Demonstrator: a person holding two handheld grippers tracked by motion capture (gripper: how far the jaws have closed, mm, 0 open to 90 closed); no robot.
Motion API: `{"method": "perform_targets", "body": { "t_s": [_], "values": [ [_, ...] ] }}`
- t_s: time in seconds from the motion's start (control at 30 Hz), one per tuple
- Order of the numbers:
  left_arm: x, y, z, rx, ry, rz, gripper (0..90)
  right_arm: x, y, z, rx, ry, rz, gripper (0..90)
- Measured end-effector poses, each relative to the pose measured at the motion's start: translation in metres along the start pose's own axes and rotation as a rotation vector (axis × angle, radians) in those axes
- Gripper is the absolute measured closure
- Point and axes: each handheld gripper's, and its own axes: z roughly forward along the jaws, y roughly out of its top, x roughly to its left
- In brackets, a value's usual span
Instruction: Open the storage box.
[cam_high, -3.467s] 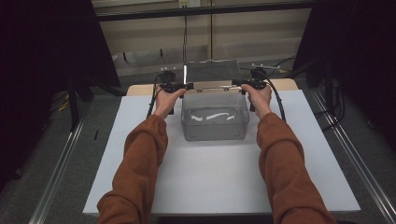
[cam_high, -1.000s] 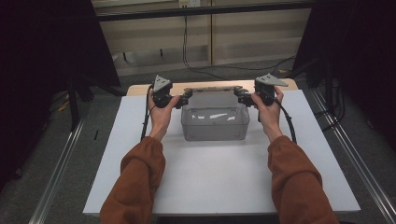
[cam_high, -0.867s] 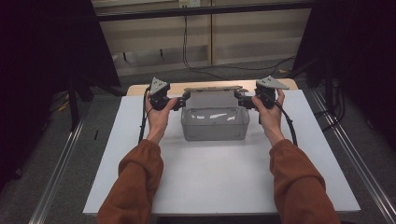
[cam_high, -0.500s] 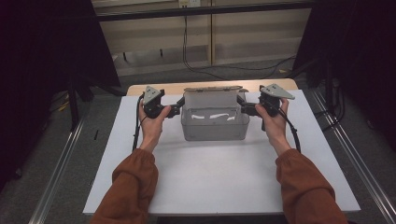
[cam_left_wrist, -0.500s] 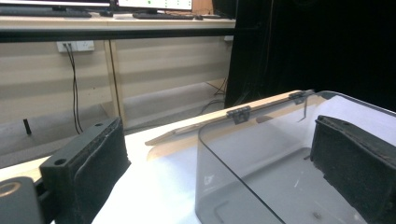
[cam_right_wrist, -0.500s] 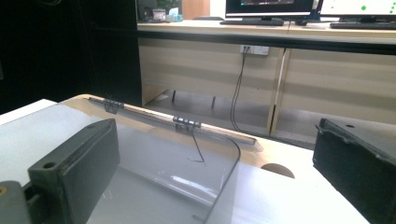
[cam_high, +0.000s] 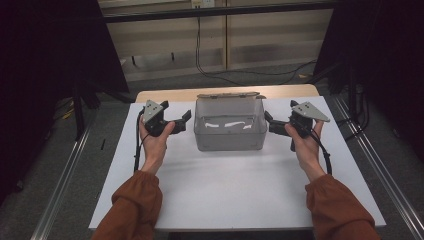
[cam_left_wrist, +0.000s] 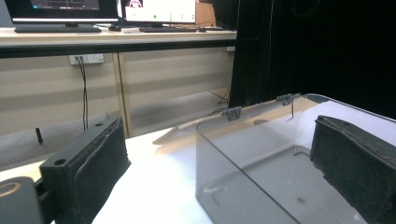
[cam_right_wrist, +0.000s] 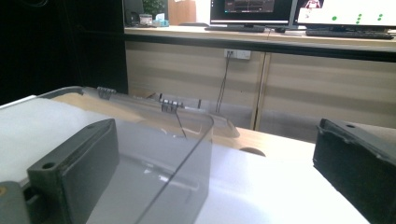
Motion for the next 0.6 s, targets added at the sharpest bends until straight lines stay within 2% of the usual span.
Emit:
{"method": "perform_targets", "body": {
  "t_s": [0.33,0.47,0.57,0.6],
  "values": [
    [-0.007,-0.012,-0.026,0.0,0.0,-0.004,4.5,0.003,-0.009,-0.027,-0.002,-0.016,-0.036,0.2],
    [-0.011,-0.017,-0.035,-0.004,0.002,0.008,4.4,0.005,-0.016,-0.038,-0.003,-0.024,-0.05,0.2],
    [-0.014,-0.021,-0.04,-0.015,0.008,-0.012,4.4,0.006,-0.019,-0.045,-0.003,-0.025,-0.059,0.2],
    [-0.015,-0.022,-0.042,-0.009,0.006,-0.006,4.4,0.006,-0.02,-0.047,-0.004,-0.027,-0.058,0.2]
  ]
}}
